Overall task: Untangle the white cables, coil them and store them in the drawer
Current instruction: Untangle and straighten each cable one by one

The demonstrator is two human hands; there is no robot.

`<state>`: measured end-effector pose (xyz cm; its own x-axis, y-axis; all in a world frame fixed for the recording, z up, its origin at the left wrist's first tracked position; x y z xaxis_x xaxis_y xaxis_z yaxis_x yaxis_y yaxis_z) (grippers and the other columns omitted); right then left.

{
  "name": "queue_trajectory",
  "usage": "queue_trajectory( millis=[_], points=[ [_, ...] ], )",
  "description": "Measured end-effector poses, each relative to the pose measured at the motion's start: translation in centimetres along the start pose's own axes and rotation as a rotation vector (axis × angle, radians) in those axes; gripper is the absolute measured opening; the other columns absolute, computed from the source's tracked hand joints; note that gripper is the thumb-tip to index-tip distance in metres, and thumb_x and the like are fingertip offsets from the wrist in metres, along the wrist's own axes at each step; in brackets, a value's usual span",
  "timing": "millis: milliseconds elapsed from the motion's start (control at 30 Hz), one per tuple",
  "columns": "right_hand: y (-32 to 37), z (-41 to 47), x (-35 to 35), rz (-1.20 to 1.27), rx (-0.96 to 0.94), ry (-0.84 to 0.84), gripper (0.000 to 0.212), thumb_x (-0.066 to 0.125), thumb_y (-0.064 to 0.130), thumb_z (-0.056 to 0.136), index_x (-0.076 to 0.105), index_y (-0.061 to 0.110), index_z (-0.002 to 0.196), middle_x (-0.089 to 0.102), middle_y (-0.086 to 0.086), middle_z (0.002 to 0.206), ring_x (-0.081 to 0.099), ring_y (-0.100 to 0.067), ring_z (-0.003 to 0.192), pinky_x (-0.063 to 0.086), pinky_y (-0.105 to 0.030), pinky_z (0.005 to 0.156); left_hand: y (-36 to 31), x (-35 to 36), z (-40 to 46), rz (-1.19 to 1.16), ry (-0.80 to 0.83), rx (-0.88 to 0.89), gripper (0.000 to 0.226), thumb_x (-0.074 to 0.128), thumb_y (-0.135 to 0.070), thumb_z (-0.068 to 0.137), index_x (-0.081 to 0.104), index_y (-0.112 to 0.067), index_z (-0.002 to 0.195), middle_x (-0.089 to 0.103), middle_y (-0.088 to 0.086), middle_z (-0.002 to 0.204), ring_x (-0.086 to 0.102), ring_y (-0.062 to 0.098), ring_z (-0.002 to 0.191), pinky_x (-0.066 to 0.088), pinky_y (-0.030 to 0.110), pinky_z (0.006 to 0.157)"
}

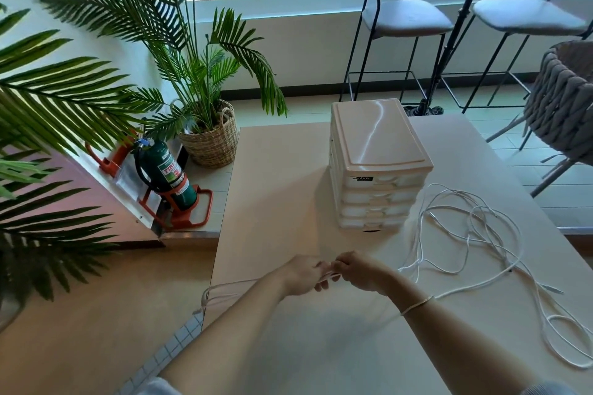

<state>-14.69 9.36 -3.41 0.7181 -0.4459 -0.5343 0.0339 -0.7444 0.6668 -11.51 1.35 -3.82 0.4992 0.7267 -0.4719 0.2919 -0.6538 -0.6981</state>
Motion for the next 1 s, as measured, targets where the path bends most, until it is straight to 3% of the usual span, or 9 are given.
queue_trajectory(
  millis=[67,200,300,400,600,733,800,900,1000],
  points=[
    [-0.5,0.0,0.2,0.074,0.03,0.042,0.036,0.042,0.018,0.096,0.054,0.023,0.062,0.052,0.004,0.066,0.037,-0.006,0.054,0.029,-0.016,0.05,0.2,0.5,0.0,-0.04,0.028,0.006,0.026,0.034,-0.027,0.101,0.056,-0.019,0.09,0.054,-0.004,0.071,0.049,0.009,0.062,0.039,0.023,0.066],
    [-1.3,-0.5,0.9,0.223,0.077,0.155,0.024,0.05,0.021,0.094,0.066,0.01,0.08,0.048,0.004,0.057,0.032,-0.007,0.045,0.022,-0.018,0.043,0.1,-0.2,0.2,0.064,-0.035,0.013,0.025,0.041,-0.027,0.099,0.053,-0.021,0.079,0.045,-0.008,0.066,0.04,0.008,0.062,0.033,0.015,0.055],
    [-1.6,-1.0,0.6,0.269,0.064,0.229,0.024,0.048,0.01,0.094,0.066,0.007,0.078,0.061,0.005,0.052,0.048,-0.007,0.039,0.03,-0.02,0.042,0.4,-0.3,0.2,0.079,-0.043,0.006,0.024,0.041,-0.021,0.099,0.062,-0.011,0.094,0.045,-0.007,0.067,0.043,0.017,0.073,0.033,0.017,0.058],
    [-1.8,-1.4,0.0,0.189,0.069,0.243,0.026,0.048,0.011,0.093,0.065,0.011,0.073,0.066,0.005,0.055,0.055,-0.006,0.041,0.036,-0.021,0.045,0.5,0.1,0.0,0.099,-0.024,0.007,0.021,0.041,-0.022,0.099,0.06,-0.016,0.094,0.045,-0.008,0.069,0.041,0.012,0.067,0.032,0.015,0.056],
    [-1.5,-1.0,0.4,0.162,0.084,0.173,0.036,0.041,0.024,0.099,0.061,0.016,0.07,0.045,0.003,0.056,0.032,-0.009,0.047,0.023,-0.02,0.045,0.8,-1.7,0.0,0.165,-0.11,-0.021,0.028,0.04,-0.023,0.1,0.062,-0.006,0.104,0.052,0.004,0.091,0.045,0.014,0.084,0.03,0.023,0.063],
    [-1.0,-1.3,1.2,0.059,0.084,0.236,0.034,0.042,0.023,0.097,0.054,0.018,0.066,0.041,0.004,0.058,0.031,-0.008,0.05,0.023,-0.02,0.047,1.0,-2.1,0.2,0.126,-0.159,-0.033,0.027,0.042,-0.021,0.099,0.063,-0.005,0.104,0.058,0.006,0.091,0.045,0.014,0.085,0.032,0.011,0.057],
    [-0.8,-1.2,0.4,0.072,0.077,0.186,0.035,0.043,0.021,0.097,0.051,0.017,0.064,0.041,0.003,0.058,0.032,-0.008,0.051,0.024,-0.017,0.046,1.0,-1.8,0.1,0.108,-0.136,-0.023,0.023,0.043,-0.02,0.098,0.064,-0.01,0.101,0.052,0.0,0.079,0.044,0.016,0.081,0.03,0.01,0.056],
    [-1.1,-0.5,-0.6,0.332,0.087,0.026,0.037,0.044,0.012,0.097,0.049,0.012,0.061,0.043,0.0,0.059,0.033,-0.007,0.052,0.026,-0.011,0.043,0.4,-0.6,-0.1,0.105,-0.026,0.012,0.023,0.044,-0.022,0.098,0.064,-0.01,0.099,0.047,-0.005,0.075,0.042,0.014,0.076,0.032,0.013,0.059],
    [-1.5,0.2,-1.1,0.378,0.06,-0.147,0.041,0.052,0.01,0.092,0.05,0.016,0.052,0.045,0.005,0.049,0.034,-0.01,0.052,0.027,-0.021,0.05,0.3,-0.4,-0.2,0.129,0.019,0.027,0.018,0.044,-0.023,0.098,0.061,-0.018,0.093,0.045,-0.01,0.07,0.04,0.005,0.063,0.032,0.013,0.059]
  ],
)
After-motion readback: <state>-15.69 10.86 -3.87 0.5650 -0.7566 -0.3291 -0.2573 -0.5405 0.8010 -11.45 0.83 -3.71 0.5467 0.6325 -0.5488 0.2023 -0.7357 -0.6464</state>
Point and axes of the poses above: each hand's wrist, its own z-axis towards the middle knuckle, its own x-axis out of the palm, y = z × x, the point moved 9 cm from there along z, towards the middle knuckle
